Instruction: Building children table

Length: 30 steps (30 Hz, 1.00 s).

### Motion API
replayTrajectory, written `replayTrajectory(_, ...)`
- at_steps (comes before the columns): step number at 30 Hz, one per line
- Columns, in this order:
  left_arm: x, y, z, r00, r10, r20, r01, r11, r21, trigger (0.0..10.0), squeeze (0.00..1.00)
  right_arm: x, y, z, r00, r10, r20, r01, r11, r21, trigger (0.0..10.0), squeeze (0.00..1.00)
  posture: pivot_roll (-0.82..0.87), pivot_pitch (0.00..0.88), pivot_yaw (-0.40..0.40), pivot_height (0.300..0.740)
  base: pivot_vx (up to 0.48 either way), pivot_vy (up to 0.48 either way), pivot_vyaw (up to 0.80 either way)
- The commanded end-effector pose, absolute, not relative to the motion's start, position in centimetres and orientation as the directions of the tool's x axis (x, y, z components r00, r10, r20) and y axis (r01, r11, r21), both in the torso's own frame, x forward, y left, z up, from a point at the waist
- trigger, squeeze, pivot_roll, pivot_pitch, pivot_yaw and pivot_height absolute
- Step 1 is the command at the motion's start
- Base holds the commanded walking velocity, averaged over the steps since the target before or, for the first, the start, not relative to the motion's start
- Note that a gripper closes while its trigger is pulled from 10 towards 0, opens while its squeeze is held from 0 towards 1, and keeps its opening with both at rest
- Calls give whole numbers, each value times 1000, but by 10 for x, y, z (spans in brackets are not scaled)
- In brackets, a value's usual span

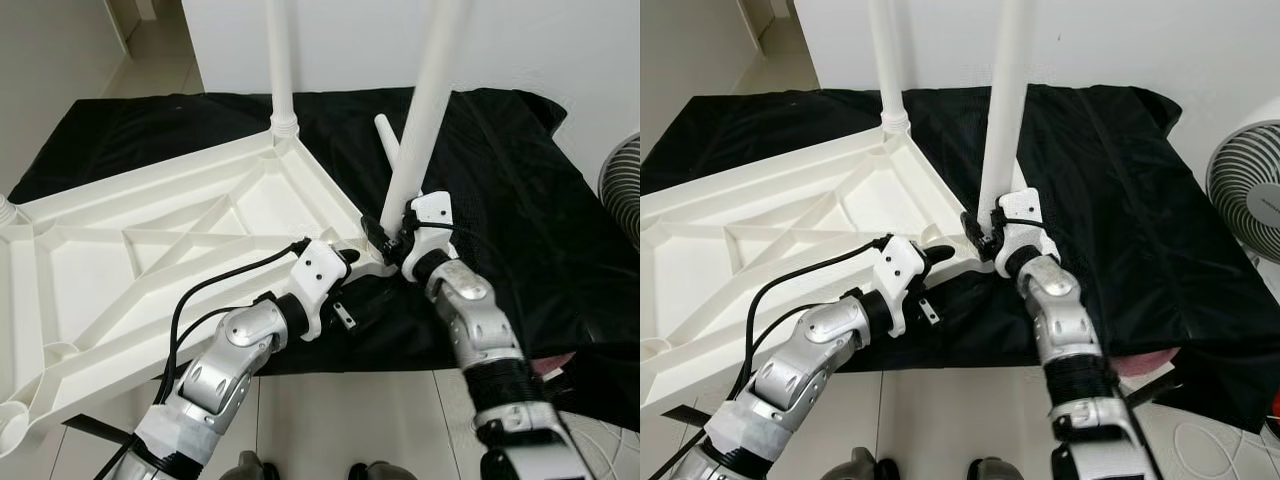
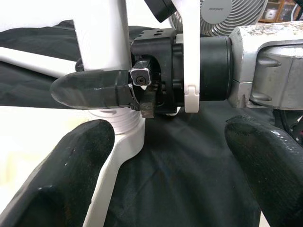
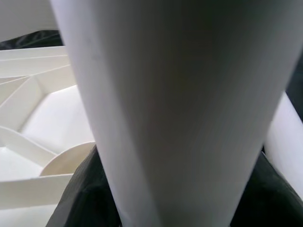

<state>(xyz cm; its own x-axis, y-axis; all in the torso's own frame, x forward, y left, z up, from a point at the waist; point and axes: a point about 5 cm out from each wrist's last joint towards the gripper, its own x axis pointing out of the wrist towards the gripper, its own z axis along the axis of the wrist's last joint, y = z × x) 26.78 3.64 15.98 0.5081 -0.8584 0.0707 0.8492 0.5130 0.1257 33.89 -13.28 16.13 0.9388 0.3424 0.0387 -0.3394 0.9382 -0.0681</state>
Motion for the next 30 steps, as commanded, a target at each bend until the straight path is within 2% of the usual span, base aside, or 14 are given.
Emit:
replayTrajectory(1,264,34,156,469,-882,48,873,471,123,10000,0,332,-136,139,970,238,-56,-240,970,-37,10000,0,-116,85,38,740,0,0,0)
replayTrajectory(2,264,34,156,469,-882,48,873,471,123,10000,0,332,-136,139,970,238,-56,-240,970,-37,10000,0,-116,85,38,740,0,0,0)
replayTrajectory(4,264,34,156,466,-883,49,875,469,124,10000,0,326,-134,138,994,94,-55,-95,995,-12,10000,0,-116,85,38,740,0,0,0)
replayTrajectory(5,264,34,156,466,-883,49,875,469,124,10000,0,326,-134,138,994,94,-55,-95,995,-12,10000,0,-116,85,38,740,0,0,0)
replayTrajectory(7,264,33,156,465,-884,51,875,467,124,10000,0,320,-131,139,998,-17,-55,17,1000,3,10000,0,-122,76,33,740,0,0,0)
replayTrajectory(15,265,32,156,464,-884,54,876,467,124,10000,0,317,-125,145,998,-35,-48,36,999,37,10000,0,-123,69,30,740,0,0,0)
replayTrajectory(16,264,32,156,463,-885,54,876,466,125,10000,0,318,-126,147,999,-26,-35,28,999,44,10000,1000,-123,69,30,740,0,0,0)
replayTrajectory(21,265,32,157,466,-883,56,874,469,125,10000,0,319,-129,155,1000,12,15,-13,998,65,10000,1000,-122,68,28,740,0,0,0)
replayTrajectory(24,265,32,156,468,-882,54,873,471,128,10000,0,321,-134,158,998,62,12,-62,998,21,10000,1000,-122,68,28,740,0,0,0)
replayTrajectory(25,265,32,156,469,-882,54,872,472,128,10000,0,323,-136,159,996,84,12,-84,996,6,10000,561,-124,75,27,740,0,0,0)
replayTrajectory(26,265,32,156,469,-881,54,872,472,128,10000,0,325,-137,160,993,117,14,-117,993,4,10000,0,-124,75,27,740,0,0,0)
replayTrajectory(30,266,32,157,469,-881,56,872,472,126,10000,0,332,-141,164,974,226,16,-225,973,-48,10000,0,-124,76,32,740,0,0,0)
